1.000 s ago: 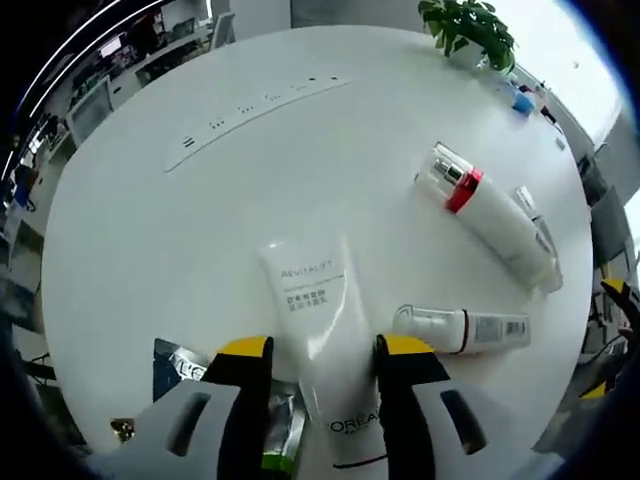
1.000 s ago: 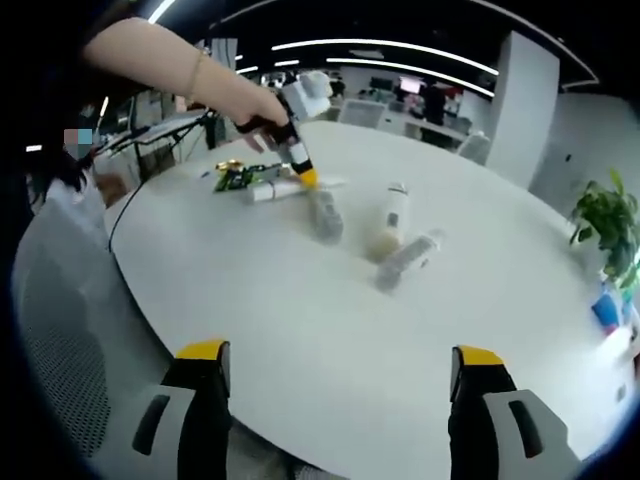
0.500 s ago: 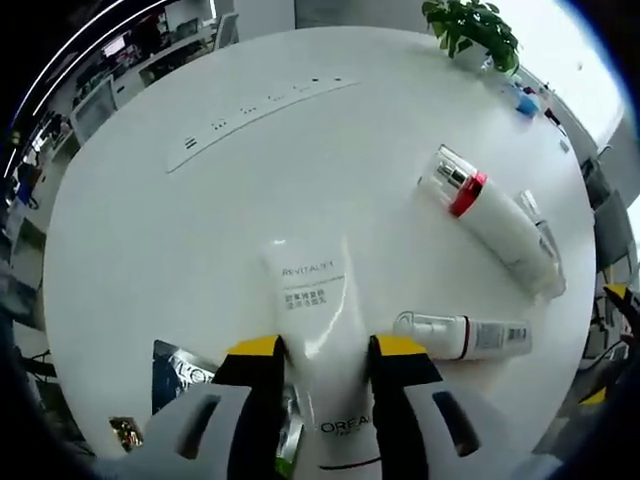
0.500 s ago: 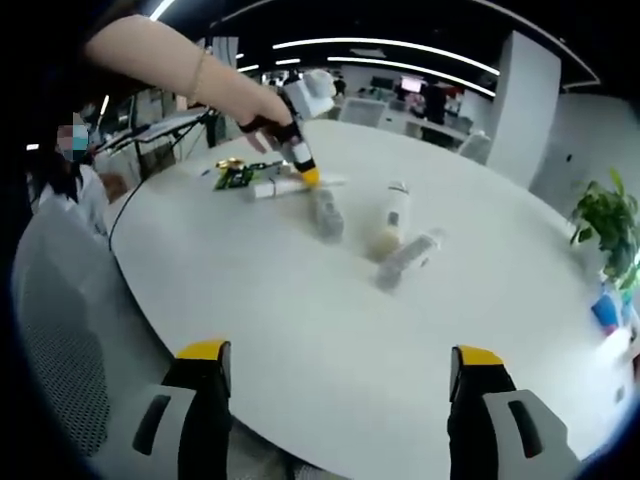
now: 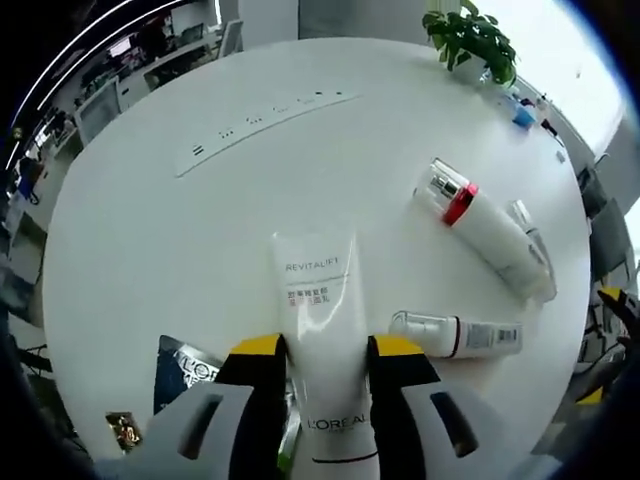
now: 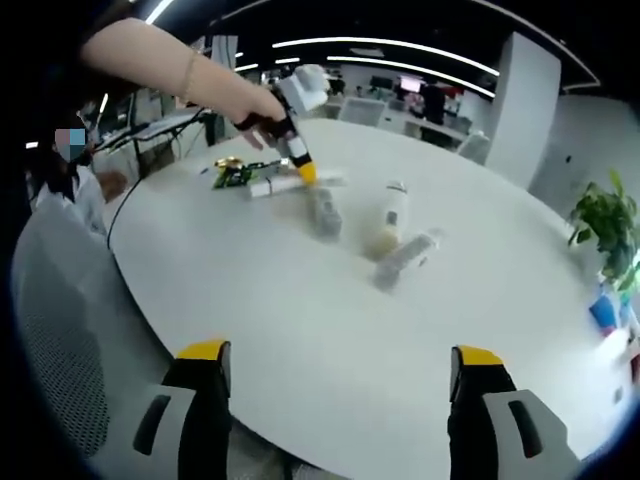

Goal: Arrange the skincare products in the storage area until every visible bottle or jar stands upright without overlapping.

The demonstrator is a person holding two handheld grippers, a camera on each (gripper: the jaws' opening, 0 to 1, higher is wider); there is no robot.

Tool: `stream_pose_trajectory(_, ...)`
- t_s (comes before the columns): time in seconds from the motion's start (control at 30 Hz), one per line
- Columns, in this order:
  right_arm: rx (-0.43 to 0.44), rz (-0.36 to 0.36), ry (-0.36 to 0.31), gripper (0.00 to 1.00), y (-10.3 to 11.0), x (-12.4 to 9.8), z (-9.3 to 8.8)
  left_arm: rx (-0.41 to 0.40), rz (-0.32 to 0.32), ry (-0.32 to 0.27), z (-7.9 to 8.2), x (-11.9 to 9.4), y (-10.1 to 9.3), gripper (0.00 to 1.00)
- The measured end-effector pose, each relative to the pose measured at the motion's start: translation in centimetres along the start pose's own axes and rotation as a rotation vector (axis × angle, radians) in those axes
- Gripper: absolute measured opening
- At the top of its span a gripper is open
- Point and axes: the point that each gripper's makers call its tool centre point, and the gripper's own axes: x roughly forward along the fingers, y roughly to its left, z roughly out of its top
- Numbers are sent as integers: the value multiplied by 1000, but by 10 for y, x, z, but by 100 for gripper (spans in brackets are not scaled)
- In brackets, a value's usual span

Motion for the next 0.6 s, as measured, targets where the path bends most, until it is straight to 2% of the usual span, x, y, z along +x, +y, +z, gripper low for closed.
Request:
stream_pose_trajectory(0.03, 0, 3, 1, 95, 0, 0, 0, -4, 4, -11, 1, -1, 1, 29)
stream_pose_trajectory(0.13, -2, 4, -2, 95, 1, 0, 0, 6, 29, -97, 7, -7, 5, 29)
stream_pose_trajectory(0.23, -6, 6, -2, 95, 1, 0, 1, 3, 40, -143, 8, -16, 5, 29)
stream_pose_trajectory(0.33, -13, 10, 0, 95, 2, 1, 1, -1, 46, -205, 17, -16, 11, 29)
stream_pose_trajectory(0.4, -19, 13, 5, 95, 4, 1, 1, 6, 49, -251, 19, -26, 9, 29)
stream_pose_trajectory(0.43, -20, 15, 4, 95, 4, 1, 1, 3, 79, -290, 20, -34, 9, 29)
stream_pose_trajectory(0.6, -24, 14, 2, 95, 3, 0, 1, 11, 99, -368, 23, -48, 12, 28)
